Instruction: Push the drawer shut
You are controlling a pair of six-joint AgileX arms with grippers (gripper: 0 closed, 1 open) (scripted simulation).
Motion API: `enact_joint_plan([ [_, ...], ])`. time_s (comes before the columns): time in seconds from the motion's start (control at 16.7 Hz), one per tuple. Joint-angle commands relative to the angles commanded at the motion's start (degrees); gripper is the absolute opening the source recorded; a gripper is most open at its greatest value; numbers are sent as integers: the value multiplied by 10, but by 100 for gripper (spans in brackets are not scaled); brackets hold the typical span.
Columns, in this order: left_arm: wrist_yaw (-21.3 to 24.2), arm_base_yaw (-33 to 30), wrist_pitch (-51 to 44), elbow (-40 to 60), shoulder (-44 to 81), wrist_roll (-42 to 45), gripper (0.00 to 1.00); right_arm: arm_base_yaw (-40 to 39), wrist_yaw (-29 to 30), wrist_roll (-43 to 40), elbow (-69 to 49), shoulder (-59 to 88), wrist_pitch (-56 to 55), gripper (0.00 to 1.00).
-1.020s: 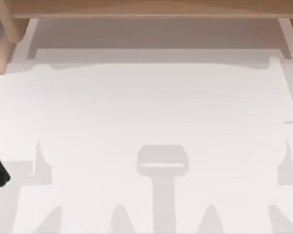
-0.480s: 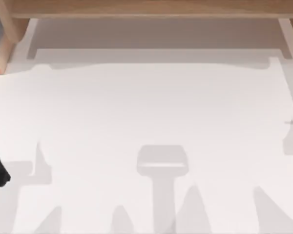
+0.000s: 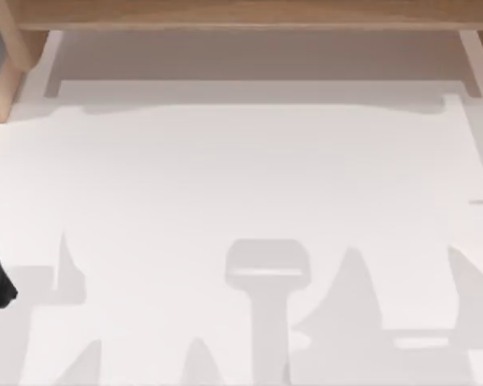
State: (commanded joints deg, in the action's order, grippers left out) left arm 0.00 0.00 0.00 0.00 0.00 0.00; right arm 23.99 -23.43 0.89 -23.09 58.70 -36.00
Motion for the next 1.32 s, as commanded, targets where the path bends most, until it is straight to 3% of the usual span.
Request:
enact_joint_plan([
  [0.48, 0, 0, 0, 0, 0, 0, 100, 10, -11, 0, -9, 28, -17, 100],
  [0.66, 0, 0, 0, 0, 0, 0, 100, 17, -16, -35, -4, 49, -36, 100],
  [0.96, 0, 0, 0, 0, 0, 0, 100, 48, -42, -190, 11, 142, -126, 100],
  [1.32, 0, 0, 0, 0, 0, 0, 100, 99, -92, -461, 18, 304, -289, 100],
])
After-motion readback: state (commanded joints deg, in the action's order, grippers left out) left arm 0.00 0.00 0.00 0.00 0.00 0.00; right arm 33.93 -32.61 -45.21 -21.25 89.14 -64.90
